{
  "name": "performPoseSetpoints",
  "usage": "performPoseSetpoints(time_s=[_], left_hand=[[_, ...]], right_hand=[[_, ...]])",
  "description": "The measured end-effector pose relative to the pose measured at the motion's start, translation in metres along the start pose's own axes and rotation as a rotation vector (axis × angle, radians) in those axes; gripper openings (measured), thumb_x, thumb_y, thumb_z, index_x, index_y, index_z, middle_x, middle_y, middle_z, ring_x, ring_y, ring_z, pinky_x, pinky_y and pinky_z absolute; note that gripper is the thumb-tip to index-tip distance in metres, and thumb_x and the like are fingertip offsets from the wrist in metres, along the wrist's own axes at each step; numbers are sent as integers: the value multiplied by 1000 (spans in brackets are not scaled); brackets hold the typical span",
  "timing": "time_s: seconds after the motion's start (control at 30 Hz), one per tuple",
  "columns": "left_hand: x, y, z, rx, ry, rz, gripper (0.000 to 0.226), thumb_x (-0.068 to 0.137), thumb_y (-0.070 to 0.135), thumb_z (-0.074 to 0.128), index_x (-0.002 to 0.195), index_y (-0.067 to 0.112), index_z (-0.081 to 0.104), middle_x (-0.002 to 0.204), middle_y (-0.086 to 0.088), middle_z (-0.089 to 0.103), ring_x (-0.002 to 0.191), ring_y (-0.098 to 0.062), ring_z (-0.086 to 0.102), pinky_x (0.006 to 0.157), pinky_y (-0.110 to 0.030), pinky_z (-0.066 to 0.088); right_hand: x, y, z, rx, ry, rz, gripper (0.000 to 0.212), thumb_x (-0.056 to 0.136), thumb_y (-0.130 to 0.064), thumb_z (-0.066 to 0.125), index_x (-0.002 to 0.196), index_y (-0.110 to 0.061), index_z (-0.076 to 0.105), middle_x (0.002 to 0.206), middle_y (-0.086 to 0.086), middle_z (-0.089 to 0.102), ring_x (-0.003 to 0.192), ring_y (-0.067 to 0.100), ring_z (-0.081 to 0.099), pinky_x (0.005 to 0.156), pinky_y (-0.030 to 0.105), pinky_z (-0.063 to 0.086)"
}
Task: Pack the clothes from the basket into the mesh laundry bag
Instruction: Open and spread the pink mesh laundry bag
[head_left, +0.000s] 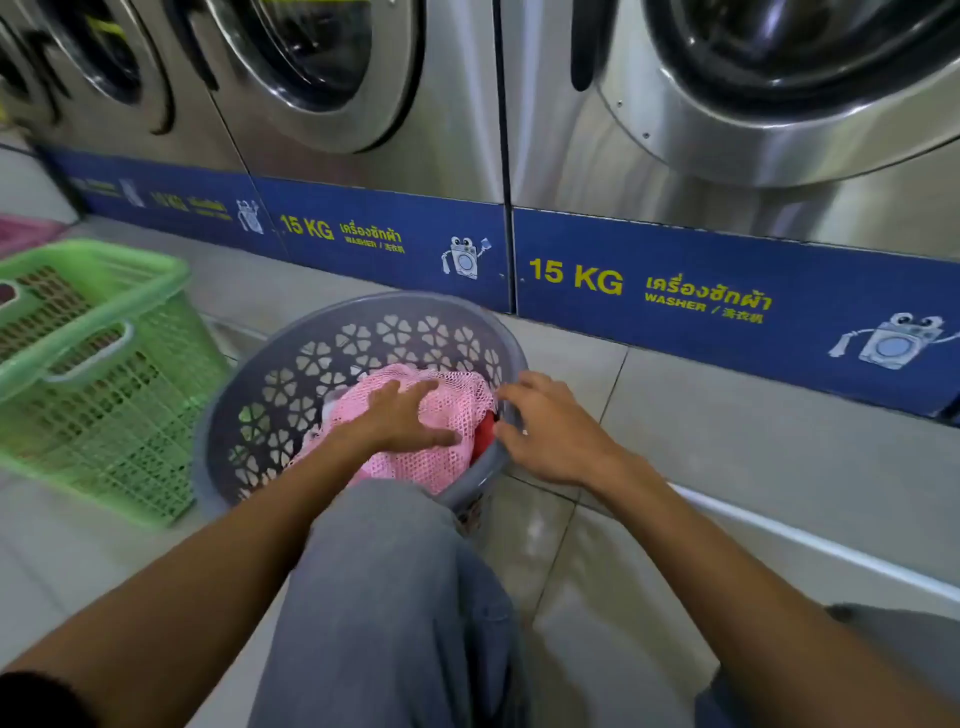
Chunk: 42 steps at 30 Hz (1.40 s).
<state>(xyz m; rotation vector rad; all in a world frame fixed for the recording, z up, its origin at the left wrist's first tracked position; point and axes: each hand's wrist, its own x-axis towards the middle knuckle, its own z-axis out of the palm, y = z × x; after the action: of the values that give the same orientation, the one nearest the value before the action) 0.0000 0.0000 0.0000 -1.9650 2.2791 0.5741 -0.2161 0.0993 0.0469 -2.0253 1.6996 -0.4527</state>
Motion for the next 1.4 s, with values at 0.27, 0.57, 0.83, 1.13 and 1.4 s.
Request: performPoseSetpoints(time_s=[0.27, 0.57, 0.83, 1.13, 1.4], left_hand=[[2, -31, 46, 92, -109, -96, 59, 75, 40, 75, 126, 43, 46, 142, -13, 39, 124, -34, 47, 104, -53, 44], [-2, -1, -29, -228, 341, -36, 16, 86, 6, 58, 98, 10, 68, 99, -10, 65, 92, -23, 58, 77, -29, 38], [-49, 98, -143, -929, 502, 193, 27, 83, -2, 51, 76, 23, 57, 69, 1, 56, 70, -17, 51, 62, -31, 37], [-96, 130, -72, -946, 55, 490, 28, 88, 3, 67, 94, 30, 63, 89, 2, 71, 78, -7, 63, 70, -26, 48], [-90, 148, -22, -960, -6, 532, 35, 81, 38, 77, 113, 27, 67, 65, 5, 56, 58, -6, 54, 55, -19, 45]], right_hand=[[-7, 0, 12, -22, -46, 9, 40, 104, -34, 46, 137, -16, 59, 164, 9, 21, 138, 37, 39, 115, 46, 37], [-1, -15, -1, -17, -150, 31, 38, 100, -31, 52, 136, -19, 59, 164, 12, 19, 130, 35, 50, 109, 44, 45], [-5, -15, -45, 563, 51, 146, 70, 98, -47, 60, 157, -27, 28, 156, 2, 48, 137, 25, 52, 96, 31, 43], [-51, 18, -77, 743, 256, 197, 30, 85, -9, 71, 113, -19, 69, 103, 0, 76, 95, 15, 68, 96, 53, 57], [-110, 71, -102, 701, 638, 410, 21, 96, -19, 62, 83, -11, 76, 78, 0, 72, 72, 10, 61, 69, 27, 55]])
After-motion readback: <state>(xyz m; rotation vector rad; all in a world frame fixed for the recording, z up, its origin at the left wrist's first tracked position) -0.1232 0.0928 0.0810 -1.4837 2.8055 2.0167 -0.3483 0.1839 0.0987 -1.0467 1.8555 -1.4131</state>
